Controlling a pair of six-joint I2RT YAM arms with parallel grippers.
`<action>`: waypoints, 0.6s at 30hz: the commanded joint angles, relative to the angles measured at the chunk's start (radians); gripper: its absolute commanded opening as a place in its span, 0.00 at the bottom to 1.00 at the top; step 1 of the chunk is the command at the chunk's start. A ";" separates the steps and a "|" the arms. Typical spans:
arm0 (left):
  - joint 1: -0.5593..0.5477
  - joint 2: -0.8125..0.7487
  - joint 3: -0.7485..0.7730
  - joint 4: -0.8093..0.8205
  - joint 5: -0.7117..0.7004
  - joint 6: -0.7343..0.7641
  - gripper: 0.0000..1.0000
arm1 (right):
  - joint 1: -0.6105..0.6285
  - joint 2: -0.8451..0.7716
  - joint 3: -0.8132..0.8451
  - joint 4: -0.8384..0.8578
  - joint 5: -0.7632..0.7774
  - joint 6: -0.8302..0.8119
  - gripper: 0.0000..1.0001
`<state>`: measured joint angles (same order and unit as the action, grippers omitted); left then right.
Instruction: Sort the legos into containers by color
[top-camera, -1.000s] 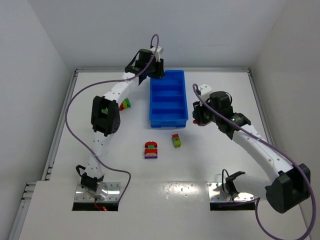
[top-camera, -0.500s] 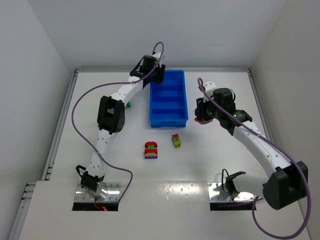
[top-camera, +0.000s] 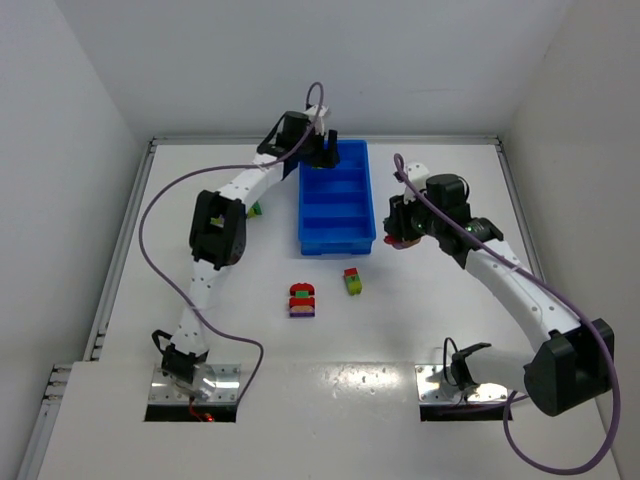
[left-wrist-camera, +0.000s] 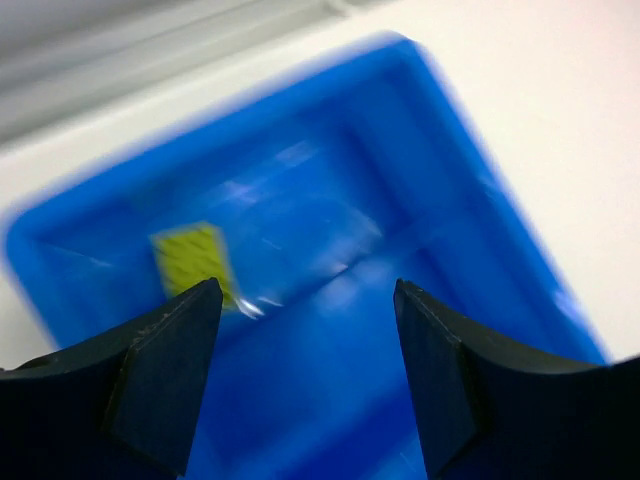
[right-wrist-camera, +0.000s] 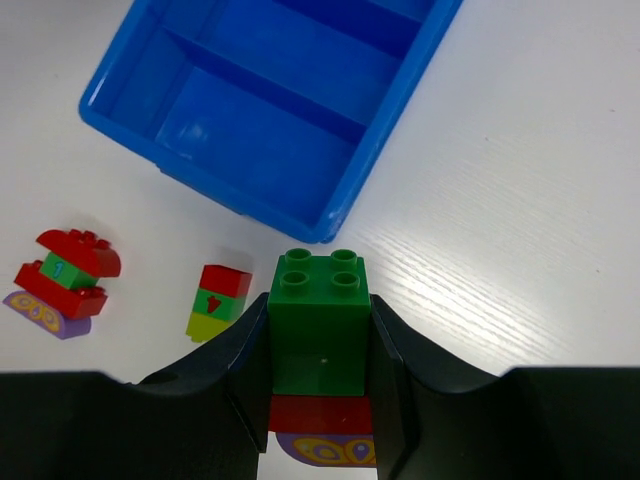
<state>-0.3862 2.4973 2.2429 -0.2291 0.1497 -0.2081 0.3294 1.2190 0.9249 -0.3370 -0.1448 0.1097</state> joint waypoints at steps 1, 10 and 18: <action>0.056 -0.221 -0.122 0.111 0.410 -0.114 0.76 | -0.003 -0.004 0.042 0.061 -0.088 -0.001 0.00; 0.078 -0.560 -0.618 0.226 0.811 -0.223 0.74 | -0.013 -0.013 0.032 0.141 -0.177 0.249 0.00; 0.000 -0.906 -1.065 0.309 0.576 -0.313 0.77 | -0.035 0.008 0.089 0.076 0.077 0.683 0.00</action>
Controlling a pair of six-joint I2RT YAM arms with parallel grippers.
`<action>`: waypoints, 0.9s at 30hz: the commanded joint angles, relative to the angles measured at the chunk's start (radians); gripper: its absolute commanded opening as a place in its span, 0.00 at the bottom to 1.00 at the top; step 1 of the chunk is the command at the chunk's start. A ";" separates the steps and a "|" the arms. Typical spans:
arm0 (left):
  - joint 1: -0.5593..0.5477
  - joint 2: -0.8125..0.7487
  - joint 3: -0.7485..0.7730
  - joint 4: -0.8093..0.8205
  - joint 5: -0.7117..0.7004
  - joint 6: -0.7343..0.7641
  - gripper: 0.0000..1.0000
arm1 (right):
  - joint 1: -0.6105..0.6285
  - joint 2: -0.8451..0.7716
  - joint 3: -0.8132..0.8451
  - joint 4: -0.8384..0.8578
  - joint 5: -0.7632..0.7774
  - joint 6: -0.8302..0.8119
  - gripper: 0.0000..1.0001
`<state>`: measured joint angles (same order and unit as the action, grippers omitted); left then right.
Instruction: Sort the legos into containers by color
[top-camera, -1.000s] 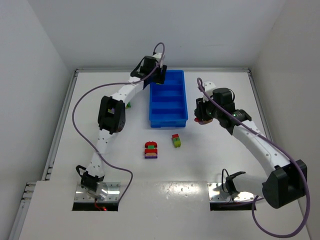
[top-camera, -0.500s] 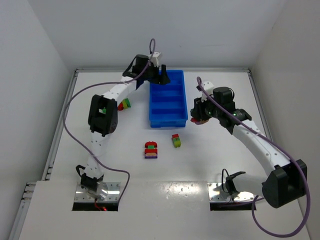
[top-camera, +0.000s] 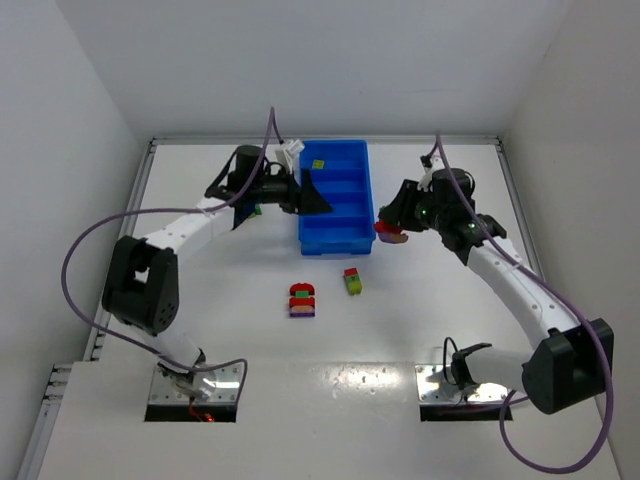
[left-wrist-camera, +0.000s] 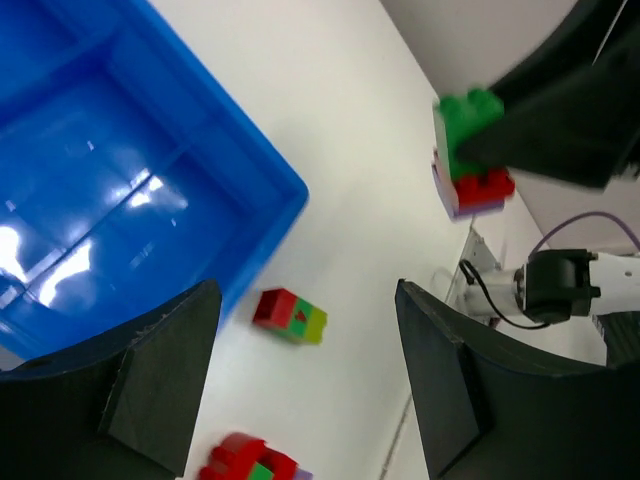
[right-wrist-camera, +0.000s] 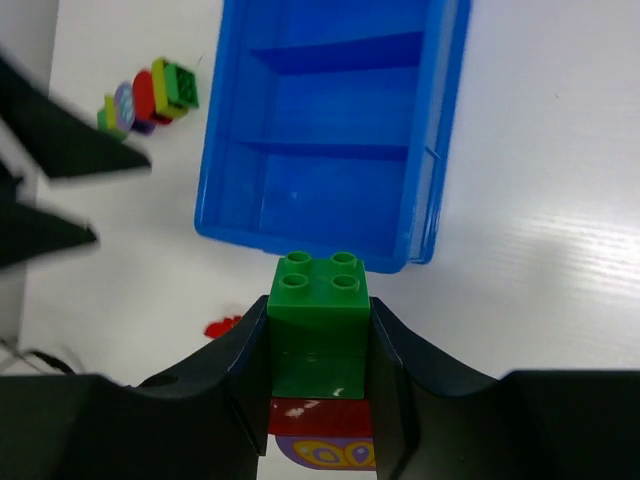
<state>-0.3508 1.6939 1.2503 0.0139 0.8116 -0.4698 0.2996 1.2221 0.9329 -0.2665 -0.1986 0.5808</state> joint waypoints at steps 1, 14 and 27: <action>-0.048 -0.129 -0.093 0.066 -0.112 -0.064 0.77 | -0.005 0.017 0.096 -0.034 0.161 0.238 0.00; -0.312 -0.169 -0.097 0.043 -0.525 -0.119 0.78 | -0.004 0.051 0.207 -0.292 0.403 0.629 0.00; -0.390 0.015 0.054 0.245 -0.295 -0.176 0.83 | -0.068 0.021 0.156 -0.261 0.212 0.699 0.00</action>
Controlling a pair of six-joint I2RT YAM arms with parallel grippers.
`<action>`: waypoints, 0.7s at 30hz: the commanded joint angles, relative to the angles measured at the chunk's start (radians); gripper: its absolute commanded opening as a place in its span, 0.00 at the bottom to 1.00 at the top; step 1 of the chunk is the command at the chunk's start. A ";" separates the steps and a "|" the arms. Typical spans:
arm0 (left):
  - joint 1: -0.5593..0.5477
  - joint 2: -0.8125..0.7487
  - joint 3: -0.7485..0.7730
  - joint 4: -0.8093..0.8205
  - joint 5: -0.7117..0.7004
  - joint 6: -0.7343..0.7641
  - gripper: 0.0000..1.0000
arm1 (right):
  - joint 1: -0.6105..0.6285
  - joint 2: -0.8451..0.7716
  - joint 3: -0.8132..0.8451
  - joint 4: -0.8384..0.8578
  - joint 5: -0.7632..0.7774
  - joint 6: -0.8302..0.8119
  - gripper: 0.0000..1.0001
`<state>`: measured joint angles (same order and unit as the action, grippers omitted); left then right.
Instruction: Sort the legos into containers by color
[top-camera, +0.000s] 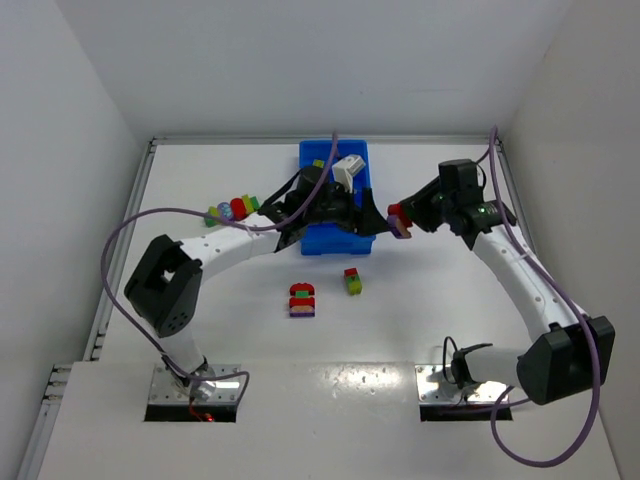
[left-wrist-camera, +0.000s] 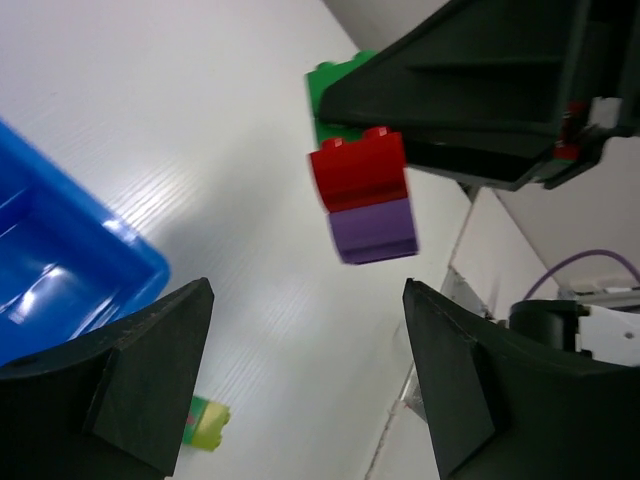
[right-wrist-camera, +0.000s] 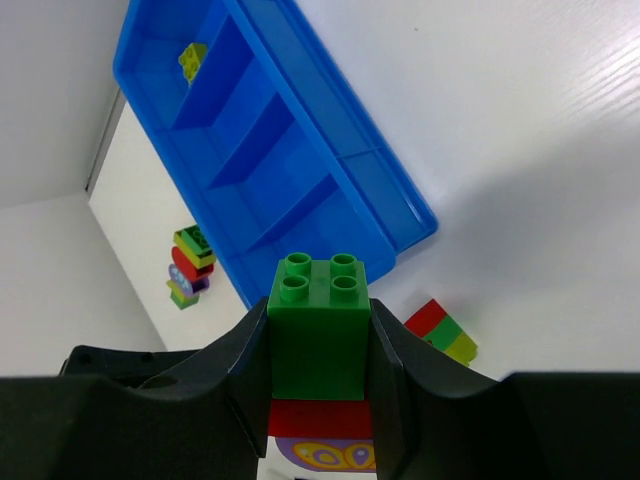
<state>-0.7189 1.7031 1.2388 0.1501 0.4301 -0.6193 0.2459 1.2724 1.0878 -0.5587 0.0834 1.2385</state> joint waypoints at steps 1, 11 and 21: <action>-0.022 0.021 0.065 0.121 0.087 -0.026 0.83 | -0.025 -0.030 -0.008 0.031 -0.070 0.041 0.00; -0.065 0.090 0.142 0.132 0.105 -0.026 0.84 | -0.062 -0.039 -0.028 0.049 -0.137 0.061 0.00; -0.065 0.139 0.179 0.100 0.095 -0.036 0.66 | -0.080 -0.039 0.000 0.060 -0.146 0.061 0.00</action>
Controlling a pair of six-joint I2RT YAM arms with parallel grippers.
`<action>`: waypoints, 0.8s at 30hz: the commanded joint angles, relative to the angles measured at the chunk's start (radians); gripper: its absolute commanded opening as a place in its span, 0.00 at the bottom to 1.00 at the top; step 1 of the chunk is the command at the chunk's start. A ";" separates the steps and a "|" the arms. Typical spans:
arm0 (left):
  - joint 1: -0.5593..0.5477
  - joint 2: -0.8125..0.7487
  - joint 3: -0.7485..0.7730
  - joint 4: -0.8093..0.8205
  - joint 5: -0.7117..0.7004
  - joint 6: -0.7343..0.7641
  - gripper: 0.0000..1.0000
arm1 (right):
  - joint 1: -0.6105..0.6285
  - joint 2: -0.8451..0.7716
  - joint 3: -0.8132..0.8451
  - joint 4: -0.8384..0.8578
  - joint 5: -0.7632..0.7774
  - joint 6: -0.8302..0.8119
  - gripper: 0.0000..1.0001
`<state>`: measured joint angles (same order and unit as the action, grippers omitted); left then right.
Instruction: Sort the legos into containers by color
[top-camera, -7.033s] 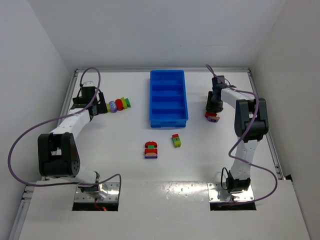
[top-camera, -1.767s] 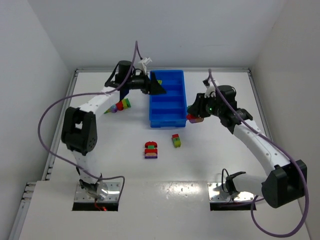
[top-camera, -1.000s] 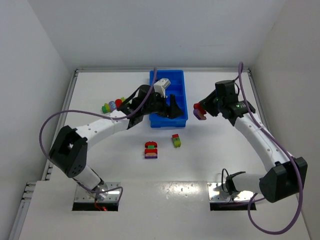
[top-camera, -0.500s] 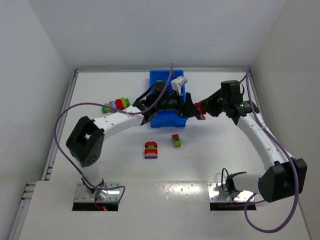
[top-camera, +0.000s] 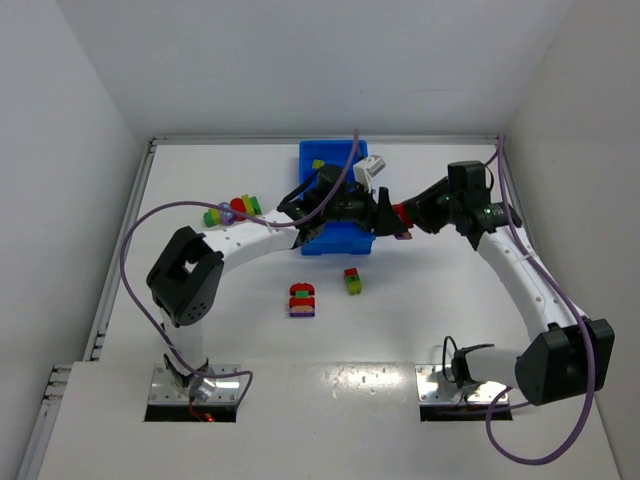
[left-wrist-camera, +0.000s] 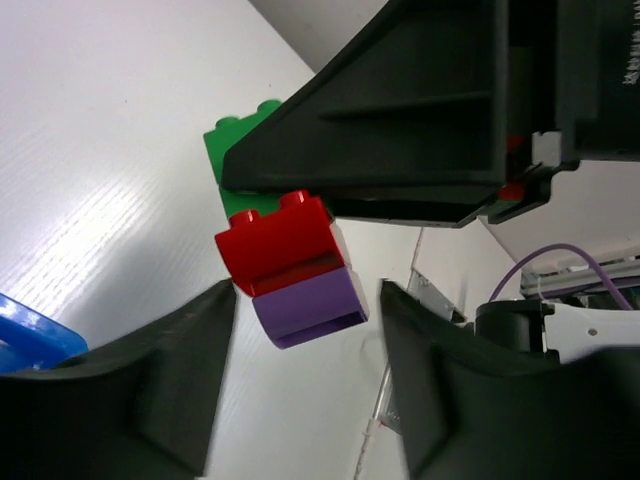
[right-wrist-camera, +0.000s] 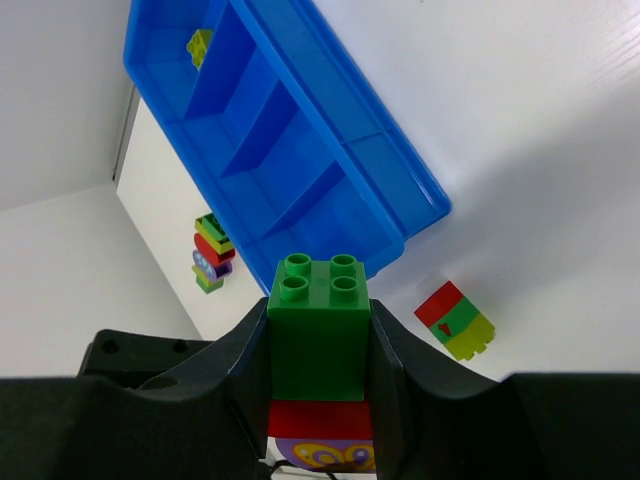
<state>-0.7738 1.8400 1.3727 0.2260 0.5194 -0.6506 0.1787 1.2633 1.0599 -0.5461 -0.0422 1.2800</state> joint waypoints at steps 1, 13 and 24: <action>-0.010 0.002 0.045 0.024 0.005 -0.004 0.59 | -0.013 -0.030 0.028 0.048 -0.021 0.019 0.00; -0.010 -0.047 -0.020 -0.013 -0.005 0.074 0.00 | -0.083 -0.039 0.028 0.038 0.024 0.010 0.00; -0.010 -0.160 -0.101 -0.053 0.033 0.170 0.00 | -0.134 -0.070 -0.231 0.090 -0.039 -0.307 0.00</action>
<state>-0.7757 1.7603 1.2819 0.1452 0.5285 -0.5236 0.0544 1.2053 0.9195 -0.4812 -0.0387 1.1175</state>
